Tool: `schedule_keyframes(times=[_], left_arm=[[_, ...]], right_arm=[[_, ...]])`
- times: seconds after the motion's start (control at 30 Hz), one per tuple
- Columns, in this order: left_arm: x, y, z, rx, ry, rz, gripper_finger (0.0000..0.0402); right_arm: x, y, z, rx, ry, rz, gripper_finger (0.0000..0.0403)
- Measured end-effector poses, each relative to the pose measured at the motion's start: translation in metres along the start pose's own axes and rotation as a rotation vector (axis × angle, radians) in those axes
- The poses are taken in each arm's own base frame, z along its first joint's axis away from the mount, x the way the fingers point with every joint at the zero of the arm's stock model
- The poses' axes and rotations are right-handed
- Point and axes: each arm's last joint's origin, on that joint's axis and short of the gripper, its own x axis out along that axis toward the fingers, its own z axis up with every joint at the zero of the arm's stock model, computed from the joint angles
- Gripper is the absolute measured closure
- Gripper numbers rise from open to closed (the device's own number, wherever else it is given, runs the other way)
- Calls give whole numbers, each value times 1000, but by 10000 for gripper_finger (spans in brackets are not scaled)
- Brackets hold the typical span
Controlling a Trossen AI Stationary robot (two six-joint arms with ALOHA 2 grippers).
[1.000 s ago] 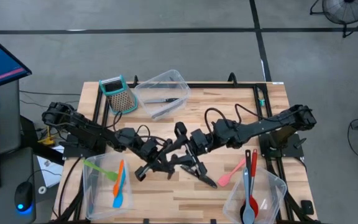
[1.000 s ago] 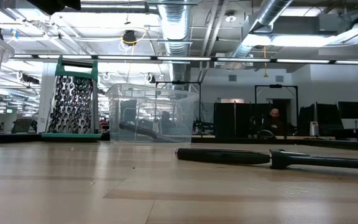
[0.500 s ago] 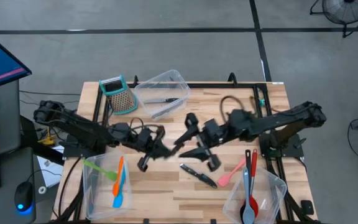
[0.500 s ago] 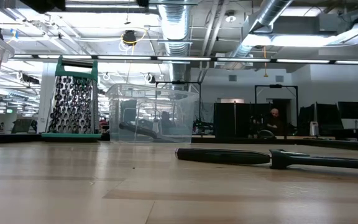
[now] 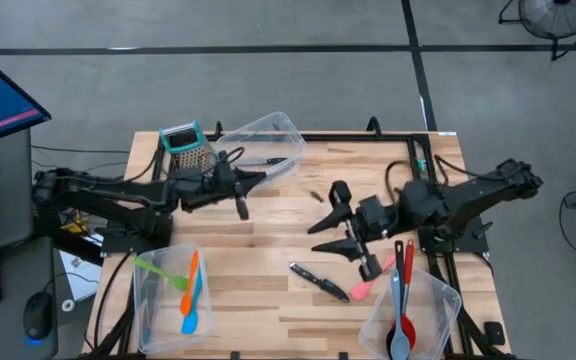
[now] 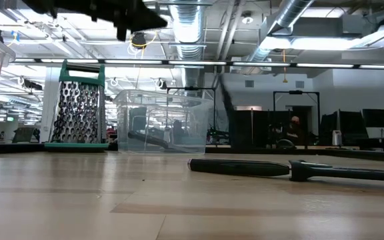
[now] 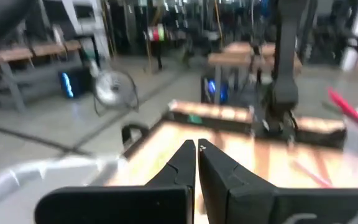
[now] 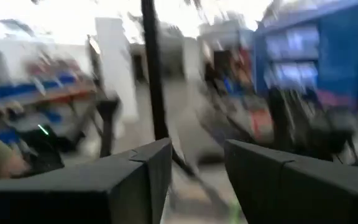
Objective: Pick & Place Kitchen Items
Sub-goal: Put the black knife into the top transparent bin
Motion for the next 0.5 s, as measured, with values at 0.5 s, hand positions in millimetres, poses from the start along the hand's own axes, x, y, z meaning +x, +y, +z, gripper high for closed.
schedule_keyframes(times=[0.5], left_arm=[[-10, -26, -27, 8, 256, -221, 351]], right_arm=[[-28, -71, -87, 165, 643, -985, 187]])
